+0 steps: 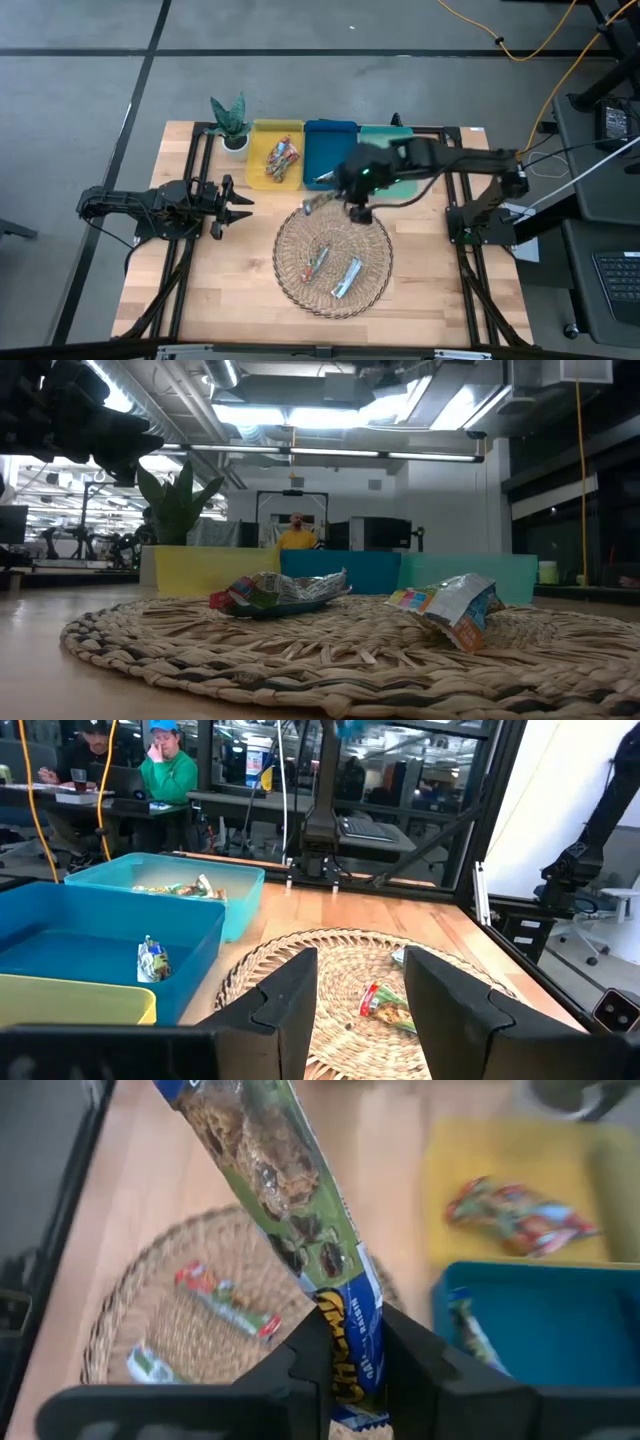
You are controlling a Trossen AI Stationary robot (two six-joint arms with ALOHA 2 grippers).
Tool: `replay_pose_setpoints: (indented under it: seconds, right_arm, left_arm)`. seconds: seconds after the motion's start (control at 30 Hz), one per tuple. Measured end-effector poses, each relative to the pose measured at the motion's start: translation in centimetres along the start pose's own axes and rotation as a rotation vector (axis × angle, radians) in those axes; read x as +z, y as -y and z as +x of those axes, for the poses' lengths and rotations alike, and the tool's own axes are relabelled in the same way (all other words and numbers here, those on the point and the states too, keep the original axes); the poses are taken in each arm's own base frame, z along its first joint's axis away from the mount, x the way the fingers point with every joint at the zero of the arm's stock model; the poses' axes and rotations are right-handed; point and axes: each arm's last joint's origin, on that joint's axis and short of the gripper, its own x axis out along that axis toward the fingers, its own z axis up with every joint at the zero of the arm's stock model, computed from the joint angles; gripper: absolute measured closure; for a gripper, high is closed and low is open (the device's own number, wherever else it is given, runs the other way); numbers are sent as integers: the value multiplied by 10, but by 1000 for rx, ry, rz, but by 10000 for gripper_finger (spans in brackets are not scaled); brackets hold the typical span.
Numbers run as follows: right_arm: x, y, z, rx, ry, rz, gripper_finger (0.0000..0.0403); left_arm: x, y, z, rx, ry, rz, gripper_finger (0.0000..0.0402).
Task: Pick and place Granola Bars by type
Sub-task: Put the blue granola bar into the blue bin
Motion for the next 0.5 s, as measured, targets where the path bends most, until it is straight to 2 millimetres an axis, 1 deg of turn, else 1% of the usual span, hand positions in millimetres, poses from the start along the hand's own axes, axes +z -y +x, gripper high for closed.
replay_pose_setpoints:
  seconds: [0.1, 0.2, 0.3, 0.5]
  right_arm:
    - [-1, 7, -23, -29, 62, 47, 332]
    - [-3, 14, -41, -44, 102, 102, 332]
    - [-6, 24, -55, -66, 138, 133, 332]
    - [-10, 50, -71, -132, 185, 189, 332]
  left_arm:
    - [0, 0, 0, 0, 0, 0, 258]
    - [0, 0, 0, 0, 0, 0, 258]
    - [0, 0, 0, 0, 0, 0, 258]
    - [0, 0, 0, 0, 0, 0, 258]
